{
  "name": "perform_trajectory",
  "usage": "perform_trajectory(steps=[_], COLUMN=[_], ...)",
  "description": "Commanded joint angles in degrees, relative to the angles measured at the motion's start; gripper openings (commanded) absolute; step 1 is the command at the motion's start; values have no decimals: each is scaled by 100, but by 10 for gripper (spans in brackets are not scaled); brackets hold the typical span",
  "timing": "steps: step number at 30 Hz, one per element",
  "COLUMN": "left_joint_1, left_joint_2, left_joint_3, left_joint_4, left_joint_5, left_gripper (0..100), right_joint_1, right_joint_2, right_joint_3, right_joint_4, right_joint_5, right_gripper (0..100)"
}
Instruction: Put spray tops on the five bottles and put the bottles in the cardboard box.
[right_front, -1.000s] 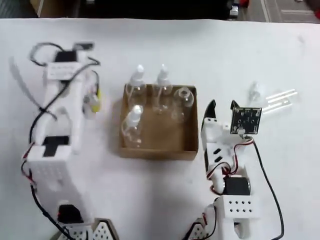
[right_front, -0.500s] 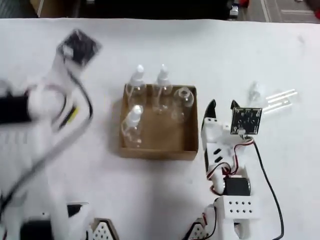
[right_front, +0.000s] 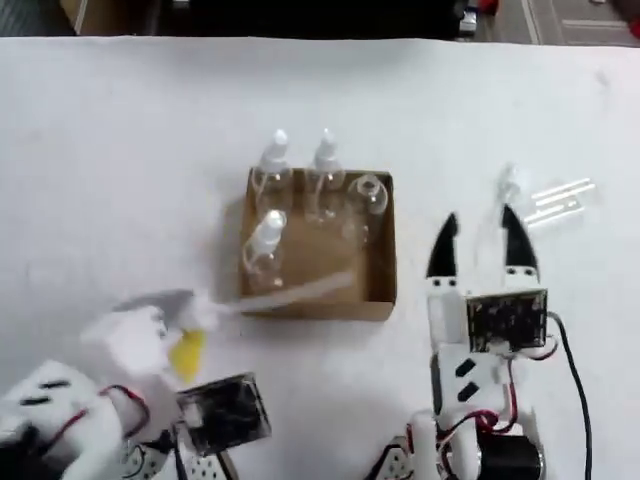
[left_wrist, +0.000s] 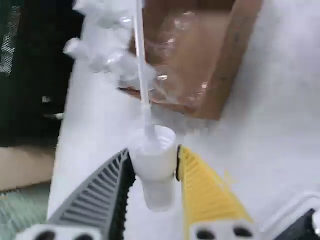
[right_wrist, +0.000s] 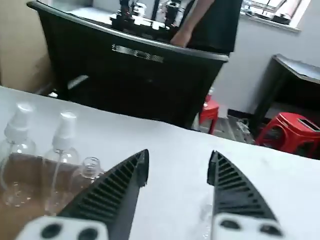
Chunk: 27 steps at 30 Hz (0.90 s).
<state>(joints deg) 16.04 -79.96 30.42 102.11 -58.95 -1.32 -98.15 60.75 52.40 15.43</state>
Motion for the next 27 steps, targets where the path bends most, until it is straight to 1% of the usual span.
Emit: perform_trajectory(steps=[1,3,5,7,10,12,14,18,21,24,27], left_joint_1=[1042,1385,1657,1921,2334,2589,2809,3002,3222,3424,3451], left_joint_2=[-242,-171,-48,145,611,1068,1622,2967,4136,5297,6475], left_joint_3=[2119,2743,3033,3042,2813,2567,2330,1705,853,18,-703], left_joint_4=[-642,-1257,-1934,-2453,-2857,-3015,-3367,-4712,-5152,-5451,-6145], left_joint_5=[-105,-88,176,448,580,598,888,1969,2629,2945,3051], left_gripper=[24,24,24,24,24,24,23,23,23,24,24], right_joint_1=[822,1051,1226,1455,1789,1965,2193,2527,2826,3002,3073], right_joint_2=[119,-13,-207,-435,-541,-505,-505,-505,-505,-505,-505], right_joint_3=[-229,-211,-202,-202,-202,-132,-9,167,264,396,510], right_joint_4=[-75,-75,-48,4,127,127,110,110,110,84,84], right_joint_5=[149,149,149,149,149,149,149,149,149,149,149], right_gripper=[173,173,173,173,173,173,173,173,173,173,173])
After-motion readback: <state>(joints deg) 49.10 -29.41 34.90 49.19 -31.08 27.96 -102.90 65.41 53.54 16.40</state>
